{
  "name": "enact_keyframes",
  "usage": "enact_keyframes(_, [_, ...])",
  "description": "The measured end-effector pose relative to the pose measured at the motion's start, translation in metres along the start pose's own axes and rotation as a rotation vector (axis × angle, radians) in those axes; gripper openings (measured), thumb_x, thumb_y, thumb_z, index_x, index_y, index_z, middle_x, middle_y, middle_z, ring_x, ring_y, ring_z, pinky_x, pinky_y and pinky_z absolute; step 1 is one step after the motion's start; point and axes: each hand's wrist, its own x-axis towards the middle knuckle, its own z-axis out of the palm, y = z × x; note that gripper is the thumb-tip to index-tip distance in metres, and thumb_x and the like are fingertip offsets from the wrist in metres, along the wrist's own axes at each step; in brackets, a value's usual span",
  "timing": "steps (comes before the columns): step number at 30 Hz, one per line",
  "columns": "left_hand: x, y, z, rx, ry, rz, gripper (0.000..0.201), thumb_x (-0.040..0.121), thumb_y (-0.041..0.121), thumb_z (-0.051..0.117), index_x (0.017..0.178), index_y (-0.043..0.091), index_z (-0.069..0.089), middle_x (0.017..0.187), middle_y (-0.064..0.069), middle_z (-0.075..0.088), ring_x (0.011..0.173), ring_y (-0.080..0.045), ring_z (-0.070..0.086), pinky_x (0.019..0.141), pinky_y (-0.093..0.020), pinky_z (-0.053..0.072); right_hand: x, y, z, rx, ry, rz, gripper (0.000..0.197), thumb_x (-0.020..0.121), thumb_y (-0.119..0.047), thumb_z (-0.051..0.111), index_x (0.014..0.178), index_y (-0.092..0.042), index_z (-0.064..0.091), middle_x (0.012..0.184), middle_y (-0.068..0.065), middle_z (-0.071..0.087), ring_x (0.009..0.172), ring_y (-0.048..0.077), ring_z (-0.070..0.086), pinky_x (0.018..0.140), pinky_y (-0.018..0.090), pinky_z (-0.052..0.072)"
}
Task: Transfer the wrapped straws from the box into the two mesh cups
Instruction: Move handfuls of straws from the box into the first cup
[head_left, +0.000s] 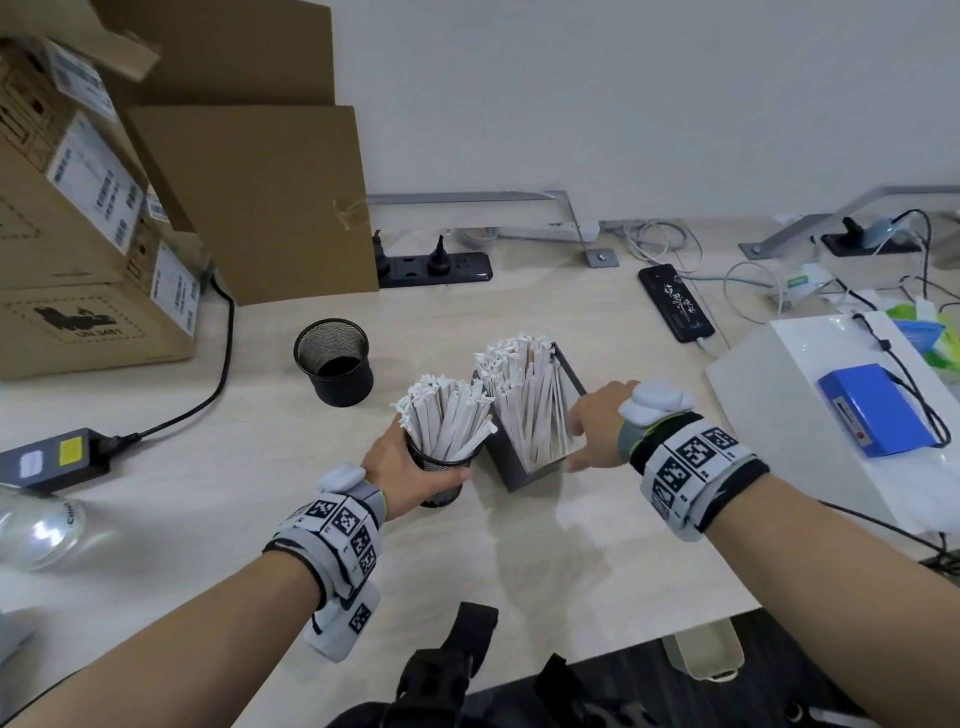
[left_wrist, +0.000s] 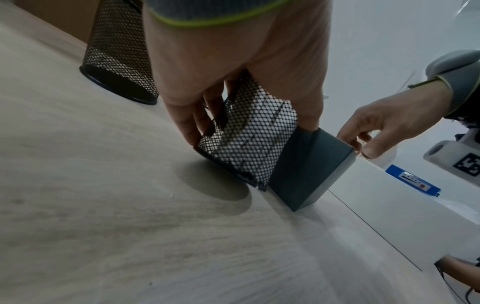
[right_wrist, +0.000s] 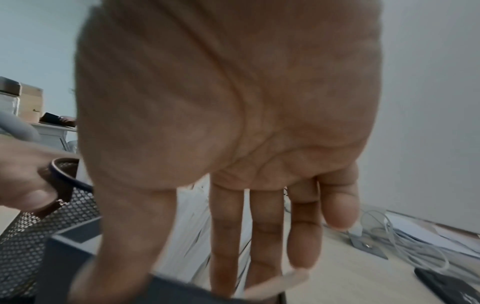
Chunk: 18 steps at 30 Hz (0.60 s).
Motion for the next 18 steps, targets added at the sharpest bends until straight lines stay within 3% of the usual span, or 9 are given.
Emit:
enact_keyframes(3, [-0.001,0.000,0.000,-0.025,0.001,0.017,0.096,0.052,0.061,0.085,0.135,0.029,0.049,0.124,0.011,0.065,0.115,-0.011,0.060,0.100,-0.032,0.048,-0.002,0.002,-0.005,0.108,0.061,-0.005,0.030,0.088,-0.022,0.062,0.116,-0.010,0.063,0.118,0.011,0.064,0.109,0.029,0.061,0.086,0.035,0.046])
enact_keyframes(4, [-0.001,-0.001,-0.001,-0.033,-0.001,0.018,0.097,0.052,0.062,0.085,0.136,0.029,0.049,0.124,0.012,0.065,0.116,-0.011,0.060,0.100,-0.032,0.048,-0.002,0.001,-0.007,0.137,0.067,-0.004,0.028,0.088,-0.016,0.062,0.115,-0.009,0.063,0.118,0.012,0.064,0.109,0.029,0.060,0.086,0.035,0.045])
enact_keyframes(7, [-0.001,-0.002,-0.002,-0.041,0.003,0.019,0.100,0.049,0.065,0.082,0.136,0.029,0.049,0.124,0.012,0.065,0.117,-0.012,0.060,0.102,-0.035,0.048,-0.002,-0.002,-0.012,0.186,0.088,-0.003,0.028,0.086,-0.016,0.064,0.113,-0.009,0.064,0.114,0.011,0.065,0.105,0.029,0.062,0.080,0.031,0.044])
enact_keyframes(11, [-0.002,-0.004,-0.003,-0.043,0.018,-0.006,0.097,0.049,0.062,0.085,0.134,0.028,0.050,0.122,0.011,0.065,0.116,-0.013,0.060,0.101,-0.035,0.049,0.005,-0.012,-0.023,0.209,0.086,0.012,0.026,0.088,-0.014,0.053,0.107,-0.013,0.070,0.109,0.003,0.071,0.080,0.020,0.060,0.071,0.026,0.046])
enact_keyframes(14, [-0.002,-0.005,-0.004,-0.016,0.029,-0.012,0.096,0.047,0.066,0.083,0.132,0.030,0.052,0.119,0.012,0.066,0.114,-0.013,0.062,0.098,-0.036,0.051,0.014,-0.020,-0.025,0.479,0.268,-0.012,0.011,0.085,-0.022,0.058,0.092,-0.022,0.066,0.094,-0.007,0.065,0.083,0.018,0.062,0.067,0.025,0.044])
enact_keyframes(16, [-0.003,-0.005,-0.005,-0.010,0.032,-0.011,0.094,0.050,0.063,0.085,0.132,0.030,0.051,0.120,0.012,0.066,0.113,-0.013,0.061,0.098,-0.036,0.051,0.018,-0.028,-0.022,0.674,0.362,0.002,0.008,0.085,-0.027,0.061,0.092,-0.026,0.062,0.091,-0.008,0.062,0.085,0.017,0.062,0.067,0.024,0.041])
enact_keyframes(18, [-0.004,-0.005,-0.006,-0.011,0.032,-0.008,0.092,0.053,0.060,0.087,0.133,0.030,0.051,0.120,0.012,0.065,0.113,-0.012,0.060,0.099,-0.034,0.049,0.024,-0.035,-0.012,0.793,0.382,0.035,0.011,0.086,-0.027,0.058,0.096,-0.023,0.061,0.093,-0.004,0.065,0.083,0.019,0.062,0.069,0.026,0.047])
